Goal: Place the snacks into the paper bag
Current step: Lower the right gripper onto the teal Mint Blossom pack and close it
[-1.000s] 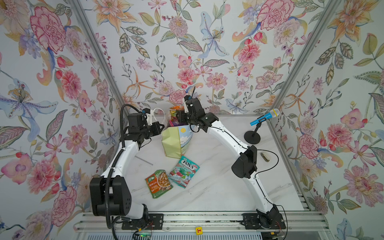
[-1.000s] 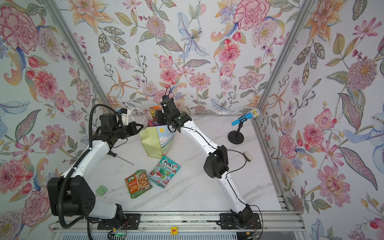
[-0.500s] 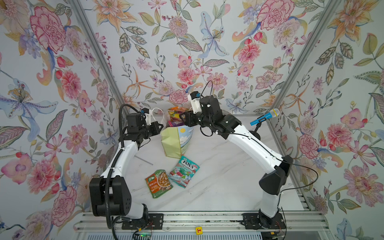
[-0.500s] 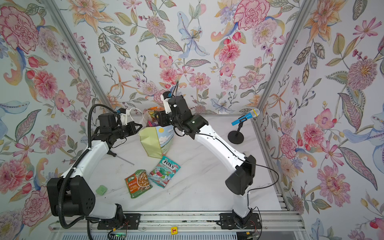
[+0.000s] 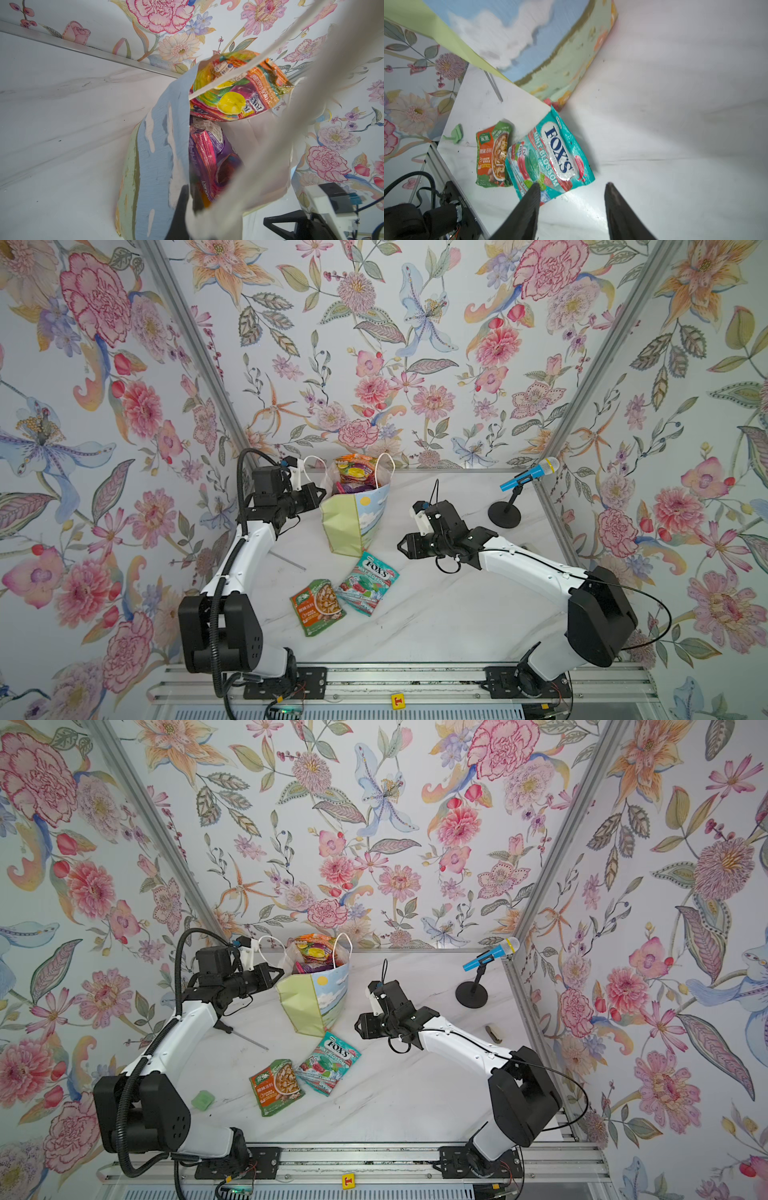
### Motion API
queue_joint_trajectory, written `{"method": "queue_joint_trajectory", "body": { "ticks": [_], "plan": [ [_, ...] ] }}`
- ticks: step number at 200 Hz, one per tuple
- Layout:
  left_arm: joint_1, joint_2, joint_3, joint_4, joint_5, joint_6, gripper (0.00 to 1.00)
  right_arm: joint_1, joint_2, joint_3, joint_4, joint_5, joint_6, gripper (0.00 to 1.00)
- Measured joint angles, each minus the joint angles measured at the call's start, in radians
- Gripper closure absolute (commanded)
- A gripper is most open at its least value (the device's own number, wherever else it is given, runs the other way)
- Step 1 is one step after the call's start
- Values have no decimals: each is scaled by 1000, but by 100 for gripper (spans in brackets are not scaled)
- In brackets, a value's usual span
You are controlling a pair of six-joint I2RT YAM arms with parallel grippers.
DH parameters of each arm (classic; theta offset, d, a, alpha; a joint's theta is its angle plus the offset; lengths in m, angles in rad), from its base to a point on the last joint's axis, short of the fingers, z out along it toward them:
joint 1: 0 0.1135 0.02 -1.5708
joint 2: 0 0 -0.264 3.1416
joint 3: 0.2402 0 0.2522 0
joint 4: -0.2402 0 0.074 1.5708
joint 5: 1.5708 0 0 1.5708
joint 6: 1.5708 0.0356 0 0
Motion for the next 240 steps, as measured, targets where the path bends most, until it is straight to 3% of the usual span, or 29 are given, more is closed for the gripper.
{"method": "queue_joint_trajectory", "body": {
  "ticks": [57, 120, 186, 216, 240],
  "plan": [
    [6, 0, 11, -20, -1, 1, 100, 2, 147, -81, 150, -131, 26, 44],
    [11, 0, 17, -32, -1, 4, 100, 2, 278, -85, 273, -173, 49, 42],
    [11, 0, 24, -45, -1, 8, 100, -1, 379, -37, 409, -292, 56, 44],
    [12, 0, 24, -46, -1, 8, 100, -2, 416, -17, 452, -327, 60, 52],
    [13, 0, 24, -46, -1, 8, 100, -3, 430, -19, 472, -349, 82, 79]
  ]
}}
